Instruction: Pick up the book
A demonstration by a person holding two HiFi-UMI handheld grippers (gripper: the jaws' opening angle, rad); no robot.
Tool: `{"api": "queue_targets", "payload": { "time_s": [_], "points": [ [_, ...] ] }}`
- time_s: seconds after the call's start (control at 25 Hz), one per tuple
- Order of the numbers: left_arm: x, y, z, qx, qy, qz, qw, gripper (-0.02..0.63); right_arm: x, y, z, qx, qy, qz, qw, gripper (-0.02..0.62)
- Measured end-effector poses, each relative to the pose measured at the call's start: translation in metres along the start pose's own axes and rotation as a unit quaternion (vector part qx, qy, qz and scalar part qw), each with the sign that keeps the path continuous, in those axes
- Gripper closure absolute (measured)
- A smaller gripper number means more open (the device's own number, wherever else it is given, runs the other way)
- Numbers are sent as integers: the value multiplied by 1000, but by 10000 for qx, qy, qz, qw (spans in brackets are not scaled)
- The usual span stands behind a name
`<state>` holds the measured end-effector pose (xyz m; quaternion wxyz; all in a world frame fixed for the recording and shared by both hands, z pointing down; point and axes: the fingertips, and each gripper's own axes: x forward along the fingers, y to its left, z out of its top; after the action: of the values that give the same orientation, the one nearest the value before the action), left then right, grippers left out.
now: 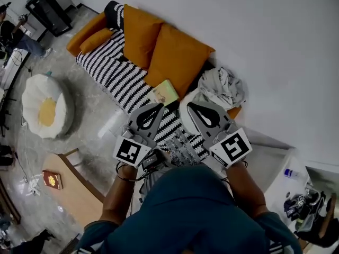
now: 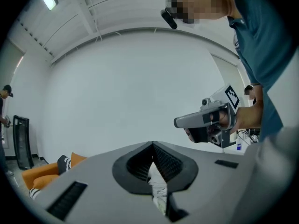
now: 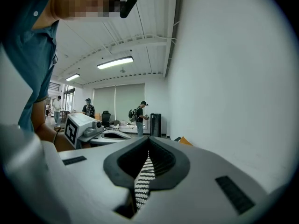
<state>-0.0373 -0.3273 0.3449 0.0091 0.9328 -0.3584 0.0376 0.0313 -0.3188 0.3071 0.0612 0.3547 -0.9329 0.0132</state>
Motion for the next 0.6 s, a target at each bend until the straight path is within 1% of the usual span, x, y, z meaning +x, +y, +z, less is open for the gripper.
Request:
{"api": "queue_targets", "payload": {
  "time_s": [0.12, 0.28, 0.4, 0.48, 0.6],
  "points": [
    [26, -14, 8, -30, 28, 148, 9999, 603, -13, -31, -6, 67, -69, 130, 9999, 581],
    [52, -31, 13, 70, 142, 279, 9995, 604, -25, -65, -14, 175, -211, 223, 9994, 581],
    [62, -36, 12, 97, 230, 332, 9991, 603, -24, -77, -24, 266, -189, 316, 9990, 581],
    [65, -35, 6, 18, 282, 324, 9991, 604, -19, -81, -32, 338, -134, 329, 9988, 581],
    [66, -30, -11, -157, 372, 181, 9990, 604, -8, -88, -45, 349, 15, 214, 9992, 581]
  ]
}}
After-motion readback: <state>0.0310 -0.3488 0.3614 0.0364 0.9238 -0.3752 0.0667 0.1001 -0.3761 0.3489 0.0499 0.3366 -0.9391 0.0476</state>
